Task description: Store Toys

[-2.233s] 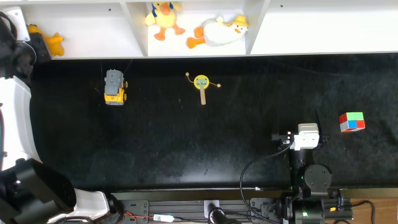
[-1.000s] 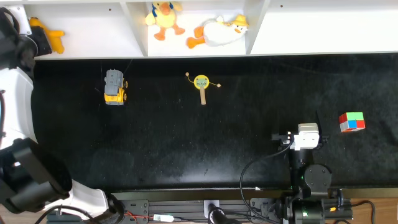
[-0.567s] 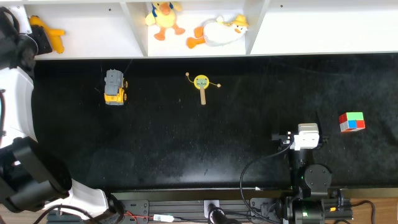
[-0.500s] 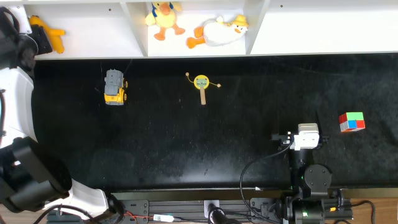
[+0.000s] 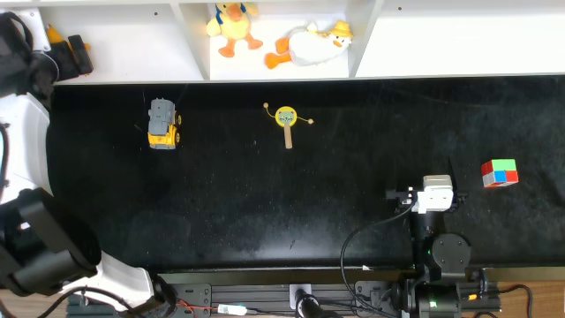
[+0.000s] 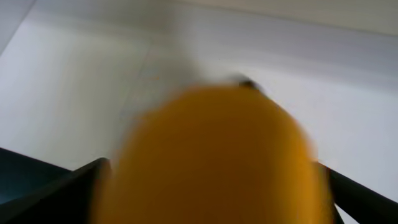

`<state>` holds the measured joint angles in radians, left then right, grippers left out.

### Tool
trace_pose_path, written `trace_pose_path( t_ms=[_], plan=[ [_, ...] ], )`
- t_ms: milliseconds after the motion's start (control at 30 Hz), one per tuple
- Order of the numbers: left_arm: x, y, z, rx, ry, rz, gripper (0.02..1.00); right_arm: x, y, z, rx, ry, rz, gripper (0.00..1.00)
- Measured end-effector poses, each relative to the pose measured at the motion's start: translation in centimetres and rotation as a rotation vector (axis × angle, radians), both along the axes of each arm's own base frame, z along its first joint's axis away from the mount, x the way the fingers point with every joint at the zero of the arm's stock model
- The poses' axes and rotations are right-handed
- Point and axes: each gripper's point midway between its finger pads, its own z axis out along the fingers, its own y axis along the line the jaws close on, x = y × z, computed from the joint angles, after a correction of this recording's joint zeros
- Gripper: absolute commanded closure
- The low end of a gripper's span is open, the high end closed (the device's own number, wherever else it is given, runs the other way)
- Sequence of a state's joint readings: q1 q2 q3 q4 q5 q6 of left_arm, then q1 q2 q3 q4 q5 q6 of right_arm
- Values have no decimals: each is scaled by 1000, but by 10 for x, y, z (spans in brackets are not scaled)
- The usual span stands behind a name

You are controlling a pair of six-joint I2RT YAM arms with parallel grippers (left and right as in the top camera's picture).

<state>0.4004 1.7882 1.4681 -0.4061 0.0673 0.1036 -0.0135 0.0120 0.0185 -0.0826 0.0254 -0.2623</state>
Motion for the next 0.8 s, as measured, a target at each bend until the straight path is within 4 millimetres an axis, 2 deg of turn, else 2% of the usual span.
trace_pose_path(
  t_ms=[533,733,800],
  plan=[
    [-19,-8,-11,-36,86,0,20,0,0,0,0,0,0,5],
    [-36,-13,6,-22,86,3,20,0,0,0,0,0,0,5],
    [-47,-16,12,-11,78,10,20,0,0,0,0,0,0,5]
  ],
)
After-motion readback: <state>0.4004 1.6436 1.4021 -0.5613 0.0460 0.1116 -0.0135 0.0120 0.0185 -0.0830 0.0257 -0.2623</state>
